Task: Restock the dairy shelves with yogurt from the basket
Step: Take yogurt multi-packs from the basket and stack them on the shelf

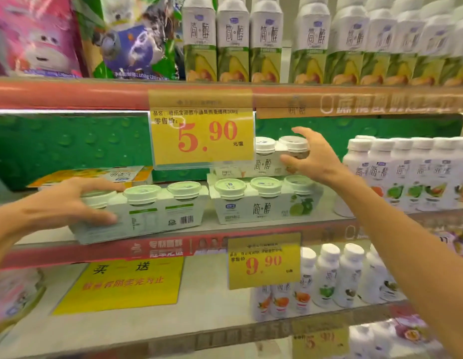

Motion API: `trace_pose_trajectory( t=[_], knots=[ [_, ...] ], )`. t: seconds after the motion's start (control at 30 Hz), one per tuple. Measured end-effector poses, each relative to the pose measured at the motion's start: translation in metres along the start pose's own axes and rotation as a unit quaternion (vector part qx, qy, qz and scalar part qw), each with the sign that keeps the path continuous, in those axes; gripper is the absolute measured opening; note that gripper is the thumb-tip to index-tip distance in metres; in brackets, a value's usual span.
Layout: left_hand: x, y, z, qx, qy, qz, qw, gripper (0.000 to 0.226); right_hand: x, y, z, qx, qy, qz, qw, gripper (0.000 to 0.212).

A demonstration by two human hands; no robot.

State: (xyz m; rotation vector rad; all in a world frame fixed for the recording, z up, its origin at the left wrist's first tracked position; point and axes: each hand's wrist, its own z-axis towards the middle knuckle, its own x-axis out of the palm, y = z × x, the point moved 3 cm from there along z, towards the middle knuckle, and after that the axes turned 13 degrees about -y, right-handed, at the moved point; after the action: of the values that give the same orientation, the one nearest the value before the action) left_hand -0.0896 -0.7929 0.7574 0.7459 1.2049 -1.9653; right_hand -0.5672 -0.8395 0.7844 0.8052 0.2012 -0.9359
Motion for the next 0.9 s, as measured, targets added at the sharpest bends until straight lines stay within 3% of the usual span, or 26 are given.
trace_pose_trajectory(
  t=[0.07,0.13,0.23,0.43,0.57,0.8,0.9],
  knots=[
    [0.003,-0.003,0.002,0.017,-0.001,-0.006,1.0,0.093,0.001,-0.011,-0.01,0.115,-0.006,0.111,0.987,0.087],
    [0.007,-0.005,0.004,0.033,-0.005,-0.023,0.999,0.077,0.006,-0.016,-0.014,0.152,-0.006,0.145,0.978,0.075],
    [0.015,-0.002,0.006,0.047,-0.017,-0.04,0.998,0.075,0.012,-0.017,-0.011,0.141,-0.05,0.12,0.981,0.062],
    [0.018,0.009,0.003,0.066,-0.069,-0.069,0.993,0.083,0.014,-0.007,-0.004,0.15,-0.092,0.082,0.981,0.06],
    [0.025,0.015,-0.013,0.017,-0.138,-0.128,0.982,0.097,0.015,-0.003,-0.006,0.161,-0.118,0.069,0.977,0.063],
    [0.03,0.026,-0.02,-0.04,-0.128,-0.195,0.972,0.06,0.009,-0.005,-0.01,0.184,-0.074,-0.008,0.98,0.073],
    [0.029,0.028,-0.019,-0.037,-0.124,-0.197,0.972,0.057,0.004,0.015,-0.033,0.096,-0.188,-0.013,0.977,0.07]
  ],
)
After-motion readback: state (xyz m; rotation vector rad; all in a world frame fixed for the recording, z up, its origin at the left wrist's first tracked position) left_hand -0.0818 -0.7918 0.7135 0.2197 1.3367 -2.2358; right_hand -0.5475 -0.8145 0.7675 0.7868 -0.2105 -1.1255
